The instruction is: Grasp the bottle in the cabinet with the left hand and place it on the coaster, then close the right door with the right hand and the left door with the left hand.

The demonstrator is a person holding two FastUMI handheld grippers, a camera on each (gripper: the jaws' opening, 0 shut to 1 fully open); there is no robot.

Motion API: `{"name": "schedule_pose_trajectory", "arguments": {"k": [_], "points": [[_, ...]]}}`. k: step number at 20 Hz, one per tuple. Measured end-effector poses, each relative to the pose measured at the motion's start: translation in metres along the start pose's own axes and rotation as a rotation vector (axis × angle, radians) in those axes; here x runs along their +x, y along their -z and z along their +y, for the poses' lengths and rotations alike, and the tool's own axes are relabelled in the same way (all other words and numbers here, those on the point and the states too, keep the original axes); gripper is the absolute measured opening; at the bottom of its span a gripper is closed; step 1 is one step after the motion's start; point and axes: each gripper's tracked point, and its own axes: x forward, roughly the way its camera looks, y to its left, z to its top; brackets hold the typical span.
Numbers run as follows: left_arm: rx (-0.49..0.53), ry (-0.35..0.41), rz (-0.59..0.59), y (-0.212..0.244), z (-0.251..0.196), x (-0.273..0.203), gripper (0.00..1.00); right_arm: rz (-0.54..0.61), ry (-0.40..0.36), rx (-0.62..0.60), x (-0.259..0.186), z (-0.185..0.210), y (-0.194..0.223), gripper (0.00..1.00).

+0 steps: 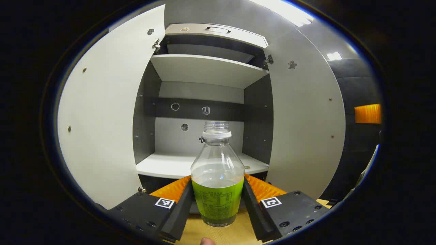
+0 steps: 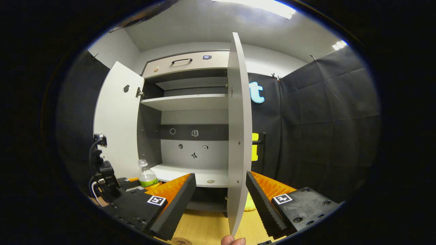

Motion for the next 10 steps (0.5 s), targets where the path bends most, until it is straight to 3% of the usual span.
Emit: {"name": "schedule_pose_trajectory", "arguments": {"k": [10], "points": [[0.001, 0.048, 0.089, 0.138, -0.038, -0.071, 0.77, -0.080, -0.024, -0.011, 0.000, 0.007, 0.001, 0.98]]}}
